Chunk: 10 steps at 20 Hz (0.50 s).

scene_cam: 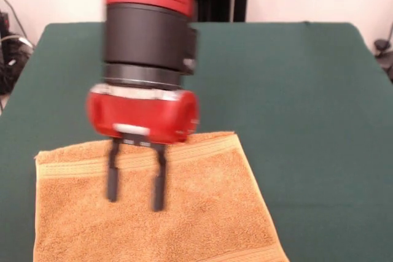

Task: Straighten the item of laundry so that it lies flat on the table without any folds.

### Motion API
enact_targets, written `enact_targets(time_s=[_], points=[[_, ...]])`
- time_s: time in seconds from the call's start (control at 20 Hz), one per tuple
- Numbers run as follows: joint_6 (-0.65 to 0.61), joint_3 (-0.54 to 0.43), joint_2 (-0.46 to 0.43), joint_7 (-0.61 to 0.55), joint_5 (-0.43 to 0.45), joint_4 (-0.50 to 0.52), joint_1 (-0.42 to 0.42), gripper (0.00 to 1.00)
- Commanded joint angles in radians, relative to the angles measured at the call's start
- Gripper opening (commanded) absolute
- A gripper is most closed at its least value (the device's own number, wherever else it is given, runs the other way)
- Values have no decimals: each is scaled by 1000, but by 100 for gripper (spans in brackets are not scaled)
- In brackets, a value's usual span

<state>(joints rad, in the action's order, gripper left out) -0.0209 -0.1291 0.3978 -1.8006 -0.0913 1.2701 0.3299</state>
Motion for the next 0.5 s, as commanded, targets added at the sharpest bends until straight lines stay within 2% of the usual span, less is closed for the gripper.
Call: enact_targets(time_s=[0.05,0.1,0.2,0.5], points=[[-112,17,-82,-161,-43,28,-86,100],[-114,18,-86,-148,-37,26,-84,100],[-105,-44,-116,-105,-6,19,-38,100],[-215,86,-209,-77,-17,-108,-108,100]])
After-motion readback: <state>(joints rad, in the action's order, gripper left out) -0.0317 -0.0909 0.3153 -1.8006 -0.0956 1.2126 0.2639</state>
